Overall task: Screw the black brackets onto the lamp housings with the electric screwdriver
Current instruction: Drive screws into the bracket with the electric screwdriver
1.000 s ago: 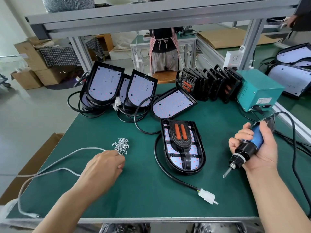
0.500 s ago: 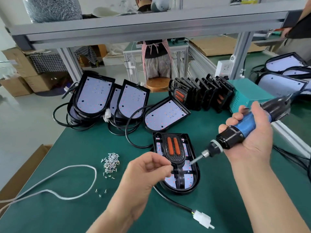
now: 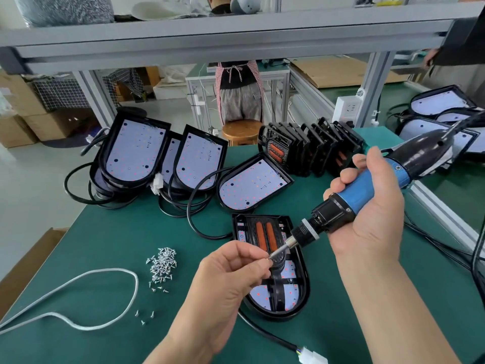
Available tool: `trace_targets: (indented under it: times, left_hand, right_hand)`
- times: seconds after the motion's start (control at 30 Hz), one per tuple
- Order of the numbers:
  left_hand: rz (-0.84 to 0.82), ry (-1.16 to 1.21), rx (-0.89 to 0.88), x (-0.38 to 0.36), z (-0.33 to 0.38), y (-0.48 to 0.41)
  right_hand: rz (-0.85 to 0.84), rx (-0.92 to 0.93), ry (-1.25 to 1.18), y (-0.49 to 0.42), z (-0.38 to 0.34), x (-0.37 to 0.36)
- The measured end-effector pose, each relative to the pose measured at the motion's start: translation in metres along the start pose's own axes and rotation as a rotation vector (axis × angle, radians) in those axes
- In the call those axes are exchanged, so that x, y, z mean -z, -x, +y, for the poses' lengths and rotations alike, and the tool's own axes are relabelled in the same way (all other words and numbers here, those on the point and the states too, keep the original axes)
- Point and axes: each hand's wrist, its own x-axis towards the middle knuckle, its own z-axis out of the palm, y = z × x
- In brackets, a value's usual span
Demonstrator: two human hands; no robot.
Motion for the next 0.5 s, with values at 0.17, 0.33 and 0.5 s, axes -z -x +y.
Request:
trace_targets:
  times: [0.17, 0.33, 0.5]
  left_hand:
    - [0.058, -0.087, -0.092, 0.001, -0.007, 0.001]
    - [0.177, -0.237, -0.24, 0.001, -0.016, 0.002]
    - [0.251, -0.37, -0.44, 0.0, -0.026, 0.001]
  right_hand:
    - [-0.014, 0.018, 0.02, 0.004, 0.003, -0.001]
    - [0.031, 0.042, 0.033, 0.012, 0.003, -0.008]
    - [0.113, 0.054, 0.133, 0.01, -0.001, -0.012]
